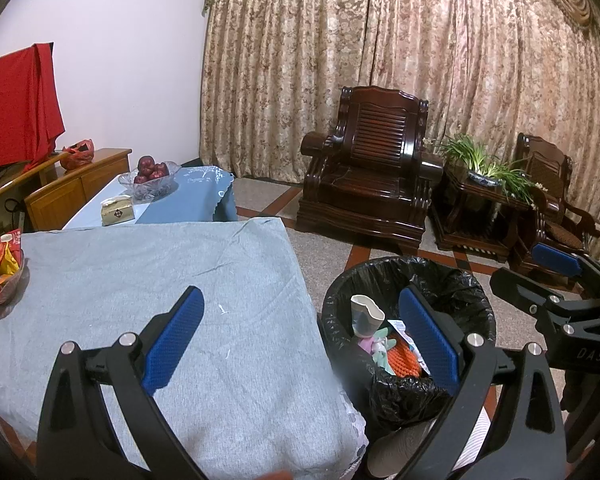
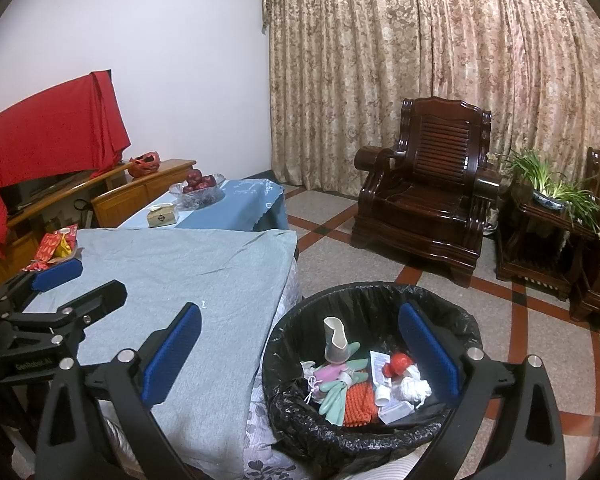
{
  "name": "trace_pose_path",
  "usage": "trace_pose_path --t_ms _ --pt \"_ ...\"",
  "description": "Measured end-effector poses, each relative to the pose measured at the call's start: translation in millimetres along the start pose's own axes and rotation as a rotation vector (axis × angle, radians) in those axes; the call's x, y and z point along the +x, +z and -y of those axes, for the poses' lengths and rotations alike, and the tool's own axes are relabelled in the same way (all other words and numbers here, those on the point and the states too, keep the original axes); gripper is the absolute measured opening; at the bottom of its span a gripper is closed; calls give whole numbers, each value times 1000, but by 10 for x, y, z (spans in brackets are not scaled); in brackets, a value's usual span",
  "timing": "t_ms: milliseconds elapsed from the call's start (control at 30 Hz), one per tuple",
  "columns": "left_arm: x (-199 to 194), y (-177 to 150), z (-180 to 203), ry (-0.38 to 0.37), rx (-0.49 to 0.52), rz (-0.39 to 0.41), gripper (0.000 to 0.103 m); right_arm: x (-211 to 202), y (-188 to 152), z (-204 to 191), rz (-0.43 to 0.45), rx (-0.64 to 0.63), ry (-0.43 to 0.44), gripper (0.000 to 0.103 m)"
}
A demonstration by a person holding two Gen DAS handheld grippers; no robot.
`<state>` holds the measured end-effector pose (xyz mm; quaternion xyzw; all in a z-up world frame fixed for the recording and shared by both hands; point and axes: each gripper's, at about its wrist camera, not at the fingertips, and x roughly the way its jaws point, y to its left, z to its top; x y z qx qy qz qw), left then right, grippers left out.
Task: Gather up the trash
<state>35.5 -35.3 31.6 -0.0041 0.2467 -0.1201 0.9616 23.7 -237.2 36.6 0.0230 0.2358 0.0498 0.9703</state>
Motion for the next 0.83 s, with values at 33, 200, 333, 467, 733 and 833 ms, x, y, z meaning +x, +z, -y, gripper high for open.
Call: trace_pose_path --t_ms 33,200,333,467,733,833 --pt "1 1 1 0 0 0 95 5 0 -6 0 0 0 97" --pt "-1 4 11 0 -1 -1 95 3 -7 -9 -3 2 -1 97" --pt "-3 7 15 0 -1 -1 95 2 -4 -6 -4 1 0 97" --pt "-6 11 22 1 0 -1 95 2 -1 -5 -5 2 0 97" --pt "-5 -7 0 2 0 -9 96 4 -26 -32 -9 3 0 97" --pt "-9 -9 -3 2 0 -9 96 3 -44 -54 -12 4 3 97"
